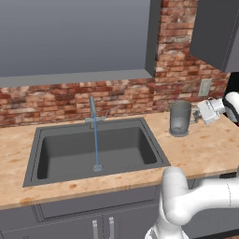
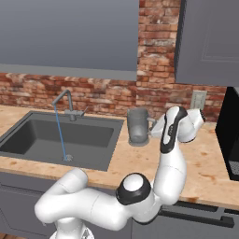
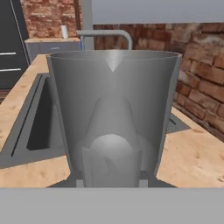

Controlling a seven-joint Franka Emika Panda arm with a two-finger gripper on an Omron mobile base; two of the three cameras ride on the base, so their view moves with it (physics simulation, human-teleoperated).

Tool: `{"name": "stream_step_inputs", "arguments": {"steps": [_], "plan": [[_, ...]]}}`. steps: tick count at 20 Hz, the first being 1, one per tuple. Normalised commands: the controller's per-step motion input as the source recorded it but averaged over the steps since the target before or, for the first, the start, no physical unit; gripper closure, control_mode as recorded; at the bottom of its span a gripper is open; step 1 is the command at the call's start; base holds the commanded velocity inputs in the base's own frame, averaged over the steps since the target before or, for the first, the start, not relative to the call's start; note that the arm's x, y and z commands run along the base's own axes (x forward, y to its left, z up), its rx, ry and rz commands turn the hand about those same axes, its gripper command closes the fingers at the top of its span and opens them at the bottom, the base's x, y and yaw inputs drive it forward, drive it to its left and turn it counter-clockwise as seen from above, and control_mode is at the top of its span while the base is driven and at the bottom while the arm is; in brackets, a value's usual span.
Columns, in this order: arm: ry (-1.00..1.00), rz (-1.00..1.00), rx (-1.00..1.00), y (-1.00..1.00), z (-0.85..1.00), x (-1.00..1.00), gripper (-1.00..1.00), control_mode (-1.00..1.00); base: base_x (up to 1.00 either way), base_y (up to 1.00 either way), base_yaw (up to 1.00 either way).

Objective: Turn on the sink faucet and place the jug under the water for a few seconds to fill it up.

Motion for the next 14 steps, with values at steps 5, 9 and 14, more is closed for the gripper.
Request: {"name": "stream_step_inputs", "arguments": {"steps": [5, 9, 14], "plan": [[0.02, 0.0, -0.01, 0.93, 0.34, -0.07, 1.0, -1.0, 0.0, 0.0, 0.0], [0.04, 0.0, -0.04, 1.0, 0.0, 0.0, 1.0, -1.0, 0.0, 0.0, 0.0], [0.04, 0.0, -0.05, 1.0, -0.04, 0.0, 1.0, -1.0, 0.0, 0.0, 0.0]]}}
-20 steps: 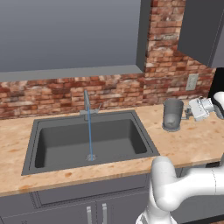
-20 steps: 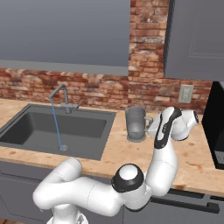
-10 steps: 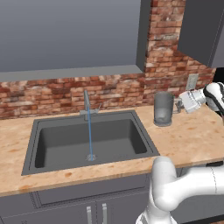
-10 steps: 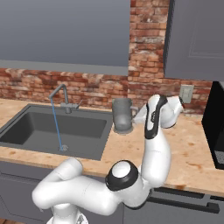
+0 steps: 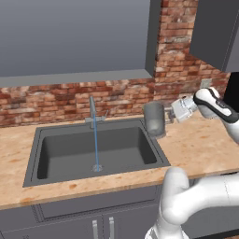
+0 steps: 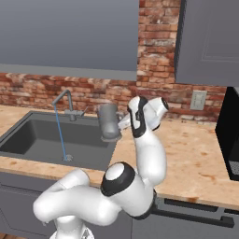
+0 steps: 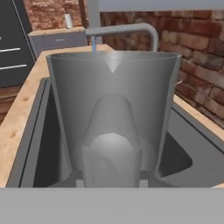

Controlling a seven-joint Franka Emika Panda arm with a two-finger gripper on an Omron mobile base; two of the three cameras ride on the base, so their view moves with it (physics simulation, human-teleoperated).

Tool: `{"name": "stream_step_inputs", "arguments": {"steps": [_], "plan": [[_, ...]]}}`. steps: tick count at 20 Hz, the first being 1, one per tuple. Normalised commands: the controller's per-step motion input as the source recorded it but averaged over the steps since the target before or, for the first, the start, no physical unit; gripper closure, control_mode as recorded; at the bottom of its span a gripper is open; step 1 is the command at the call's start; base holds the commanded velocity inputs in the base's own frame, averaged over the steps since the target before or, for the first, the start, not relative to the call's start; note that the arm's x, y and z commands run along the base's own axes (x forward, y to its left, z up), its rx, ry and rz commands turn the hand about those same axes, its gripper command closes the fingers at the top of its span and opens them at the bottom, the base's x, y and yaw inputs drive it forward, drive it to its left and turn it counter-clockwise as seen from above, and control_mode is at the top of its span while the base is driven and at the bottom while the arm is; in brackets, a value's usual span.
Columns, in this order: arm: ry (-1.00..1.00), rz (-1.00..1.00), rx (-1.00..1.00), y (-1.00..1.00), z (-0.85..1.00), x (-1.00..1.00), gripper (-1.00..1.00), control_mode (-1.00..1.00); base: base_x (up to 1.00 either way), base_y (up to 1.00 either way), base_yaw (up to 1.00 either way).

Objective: Turn on the sink faucet and place the jug under the water for a few seconds to fill it up.

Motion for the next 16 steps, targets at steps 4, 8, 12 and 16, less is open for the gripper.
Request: {"name": "stream_step_inputs", "arguments": {"steps": [4, 8, 12, 16], "plan": [[0.02, 0.0, -0.03, 1.0, -0.04, 0.0, 1.0, -1.0, 0.0, 0.0, 0.0], [0.0, 0.0, -0.02, 1.0, -0.03, 0.0, 1.0, -1.0, 0.0, 0.0, 0.0], [0.0, 0.0, -0.03, 1.0, -0.13, 0.0, 1.0, -1.0, 0.0, 0.0, 0.0], [0.01, 0.0, -0.04, 0.94, -0.28, 0.0, 1.0, -1.0, 0.0, 0.0, 0.0]]}}
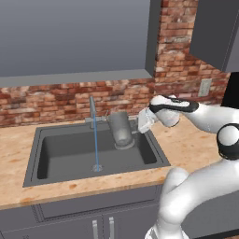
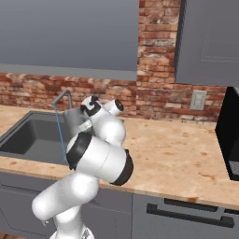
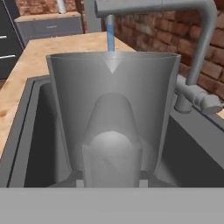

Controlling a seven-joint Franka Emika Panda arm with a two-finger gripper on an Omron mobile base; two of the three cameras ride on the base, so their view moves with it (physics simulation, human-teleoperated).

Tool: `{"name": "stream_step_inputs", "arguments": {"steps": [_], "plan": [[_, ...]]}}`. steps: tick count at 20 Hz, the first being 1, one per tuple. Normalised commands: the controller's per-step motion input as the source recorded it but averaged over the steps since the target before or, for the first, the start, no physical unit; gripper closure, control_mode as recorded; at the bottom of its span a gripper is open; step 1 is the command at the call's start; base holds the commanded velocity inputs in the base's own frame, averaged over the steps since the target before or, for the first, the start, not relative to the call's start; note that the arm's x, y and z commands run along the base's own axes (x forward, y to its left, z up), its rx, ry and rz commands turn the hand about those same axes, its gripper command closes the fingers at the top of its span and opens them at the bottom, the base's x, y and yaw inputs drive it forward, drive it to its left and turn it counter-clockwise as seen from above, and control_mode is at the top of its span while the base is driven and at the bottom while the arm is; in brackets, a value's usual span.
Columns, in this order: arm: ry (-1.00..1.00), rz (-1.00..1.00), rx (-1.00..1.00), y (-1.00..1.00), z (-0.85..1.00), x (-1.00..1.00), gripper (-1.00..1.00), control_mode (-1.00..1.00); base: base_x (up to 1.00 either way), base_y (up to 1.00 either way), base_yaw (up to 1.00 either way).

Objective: Turn on the sink faucet and place the jug under the water for a few seconds to fill it up.

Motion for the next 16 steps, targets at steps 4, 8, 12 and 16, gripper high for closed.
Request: {"name": "stream_step_inputs", "arguments": {"steps": [4, 8, 12, 16], "plan": [[0.0, 0.0, -0.03, 0.64, -0.48, 0.0, 1.0, -1.0, 0.0, 0.0, 0.0], [0.0, 0.0, -0.02, 0.46, -0.47, 0.1, 1.0, -1.0, 0.0, 0.0, 0.0], [0.0, 0.0, 0.0, 0.13, -0.31, 0.29, 1.0, -1.0, 0.0, 0.0, 0.0], [0.0, 0.0, 0.0, 0.15, -0.24, 0.29, 1.0, -1.0, 0.0, 0.0, 0.0]]}}
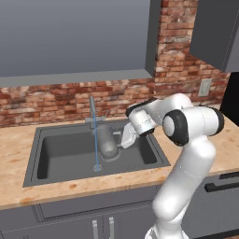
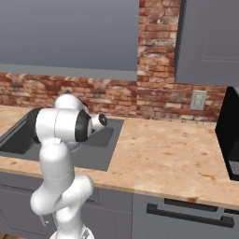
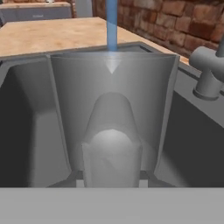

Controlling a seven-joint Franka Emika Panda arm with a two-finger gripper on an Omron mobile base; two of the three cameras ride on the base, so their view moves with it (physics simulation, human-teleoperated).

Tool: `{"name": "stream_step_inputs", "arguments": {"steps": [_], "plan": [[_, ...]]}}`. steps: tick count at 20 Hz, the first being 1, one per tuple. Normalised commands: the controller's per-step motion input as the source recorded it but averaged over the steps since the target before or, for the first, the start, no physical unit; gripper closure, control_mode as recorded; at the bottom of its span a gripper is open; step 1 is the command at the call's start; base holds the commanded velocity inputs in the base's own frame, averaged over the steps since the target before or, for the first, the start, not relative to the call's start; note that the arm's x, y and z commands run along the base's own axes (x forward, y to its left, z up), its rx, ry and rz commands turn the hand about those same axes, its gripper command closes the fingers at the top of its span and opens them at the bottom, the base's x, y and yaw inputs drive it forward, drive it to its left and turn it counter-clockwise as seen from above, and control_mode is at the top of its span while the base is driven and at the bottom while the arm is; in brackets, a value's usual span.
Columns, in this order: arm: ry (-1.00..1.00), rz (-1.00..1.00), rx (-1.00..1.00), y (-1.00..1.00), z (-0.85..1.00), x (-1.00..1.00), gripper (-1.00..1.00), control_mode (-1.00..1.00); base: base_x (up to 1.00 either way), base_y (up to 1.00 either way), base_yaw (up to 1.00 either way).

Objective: Turn on the sink faucet and place the jug under the water for a few seconds to fill it up.

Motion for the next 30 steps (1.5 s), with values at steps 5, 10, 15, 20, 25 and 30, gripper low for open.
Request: {"name": "stream_step_inputs", "arguments": {"steps": [5, 10, 15, 20, 25, 30], "plan": [[0.0, 0.0, 0.0, 0.19, -0.27, 0.3, 1.0, -1.0, 0.0, 0.0, 0.0], [0.0, 0.0, 0.0, 0.25, -0.19, 0.23, 1.0, -1.0, 0.0, 0.0, 0.0], [0.0, 0.0, 0.0, 0.39, -0.04, 0.06, 1.0, -1.0, 0.0, 0.0, 0.0], [0.0, 0.0, 0.0, 0.46, 0.0, 0.14, 1.0, -1.0, 0.0, 0.0, 0.0], [0.0, 0.0, 0.0, 0.09, 0.0, 0.14, 1.0, -1.0, 0.0, 0.0, 0.0], [0.0, 0.04, 0.0, -0.08, -0.04, 0.07, 1.0, -1.0, 0.0, 0.0, 0.0]]}}
